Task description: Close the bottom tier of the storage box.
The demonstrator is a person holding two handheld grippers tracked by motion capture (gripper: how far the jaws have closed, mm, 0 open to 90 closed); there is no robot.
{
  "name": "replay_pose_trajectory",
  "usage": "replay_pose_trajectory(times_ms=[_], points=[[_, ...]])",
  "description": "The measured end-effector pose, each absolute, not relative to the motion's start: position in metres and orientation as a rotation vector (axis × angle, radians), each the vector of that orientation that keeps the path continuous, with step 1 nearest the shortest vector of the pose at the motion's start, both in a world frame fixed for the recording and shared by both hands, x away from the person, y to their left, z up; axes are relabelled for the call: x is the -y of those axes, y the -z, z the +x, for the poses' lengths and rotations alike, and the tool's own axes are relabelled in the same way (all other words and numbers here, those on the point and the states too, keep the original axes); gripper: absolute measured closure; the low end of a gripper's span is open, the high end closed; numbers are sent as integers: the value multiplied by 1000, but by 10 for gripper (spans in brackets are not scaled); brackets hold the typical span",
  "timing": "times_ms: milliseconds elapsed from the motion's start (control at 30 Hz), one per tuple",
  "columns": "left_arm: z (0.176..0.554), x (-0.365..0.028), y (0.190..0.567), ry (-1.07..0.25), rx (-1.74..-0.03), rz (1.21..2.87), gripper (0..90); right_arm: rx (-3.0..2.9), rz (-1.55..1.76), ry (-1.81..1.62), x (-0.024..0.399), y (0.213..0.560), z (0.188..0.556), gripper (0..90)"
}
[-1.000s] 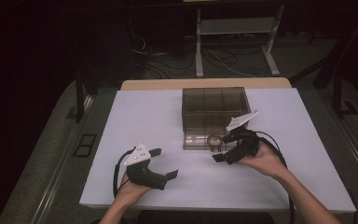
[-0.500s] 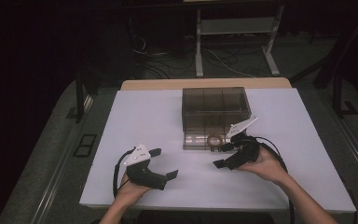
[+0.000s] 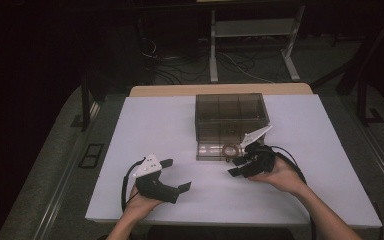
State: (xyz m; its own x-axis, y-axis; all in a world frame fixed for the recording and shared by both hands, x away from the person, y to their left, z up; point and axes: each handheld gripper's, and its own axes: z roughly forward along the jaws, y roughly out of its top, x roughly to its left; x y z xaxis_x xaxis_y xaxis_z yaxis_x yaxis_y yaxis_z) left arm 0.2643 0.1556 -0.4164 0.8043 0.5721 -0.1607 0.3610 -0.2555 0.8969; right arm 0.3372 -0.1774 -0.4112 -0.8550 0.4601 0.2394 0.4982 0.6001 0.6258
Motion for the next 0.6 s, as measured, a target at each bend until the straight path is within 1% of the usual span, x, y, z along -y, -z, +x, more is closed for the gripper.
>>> replay_pose_trajectory(times_ms=[400,600], points=[[264,-155,417,-235,-707,1874,0,2793,-842,1045,172,419,342,880],[264,-155,417,-235,-708,1872,0,2802,-849,1031,169,422,344,888]])
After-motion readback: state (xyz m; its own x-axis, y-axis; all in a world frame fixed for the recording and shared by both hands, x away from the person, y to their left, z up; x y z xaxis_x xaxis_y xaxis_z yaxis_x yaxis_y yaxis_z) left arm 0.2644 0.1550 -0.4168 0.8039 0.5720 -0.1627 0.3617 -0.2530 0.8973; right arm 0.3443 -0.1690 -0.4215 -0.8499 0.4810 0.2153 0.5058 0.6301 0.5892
